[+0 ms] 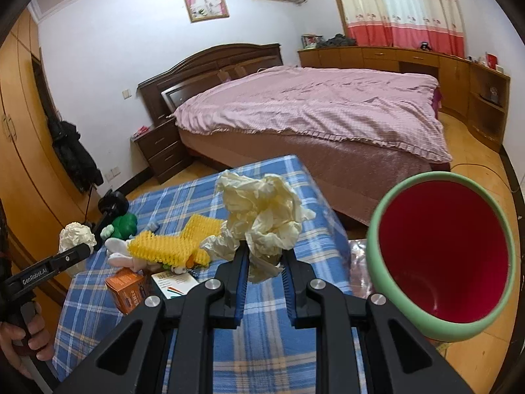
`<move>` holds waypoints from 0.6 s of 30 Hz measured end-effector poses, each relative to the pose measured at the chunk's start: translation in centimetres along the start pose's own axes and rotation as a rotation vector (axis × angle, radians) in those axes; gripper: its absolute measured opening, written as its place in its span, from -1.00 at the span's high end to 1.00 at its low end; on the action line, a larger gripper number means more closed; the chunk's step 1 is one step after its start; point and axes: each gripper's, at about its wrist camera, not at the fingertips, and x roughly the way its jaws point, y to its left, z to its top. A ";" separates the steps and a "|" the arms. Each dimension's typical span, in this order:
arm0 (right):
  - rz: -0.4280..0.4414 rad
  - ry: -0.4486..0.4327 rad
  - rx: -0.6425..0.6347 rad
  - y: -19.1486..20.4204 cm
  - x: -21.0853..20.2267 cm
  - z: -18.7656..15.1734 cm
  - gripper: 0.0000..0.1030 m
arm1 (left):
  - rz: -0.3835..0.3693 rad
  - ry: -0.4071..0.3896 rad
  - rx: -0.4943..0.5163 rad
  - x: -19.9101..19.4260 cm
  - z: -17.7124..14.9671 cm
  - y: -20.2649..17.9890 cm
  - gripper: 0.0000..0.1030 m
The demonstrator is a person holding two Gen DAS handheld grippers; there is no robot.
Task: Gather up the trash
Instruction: 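Carry both crumpled papers in both tools over the red bucket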
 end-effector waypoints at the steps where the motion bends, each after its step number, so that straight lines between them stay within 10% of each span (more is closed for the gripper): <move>1: -0.009 -0.006 0.006 -0.4 -0.4 0.1 0.59 | -0.008 0.001 0.008 0.0 0.0 -0.5 0.13; 18: -0.175 -0.070 0.171 -10.8 -5.4 -0.3 0.59 | -0.171 0.086 0.228 2.2 -0.1 -14.2 0.13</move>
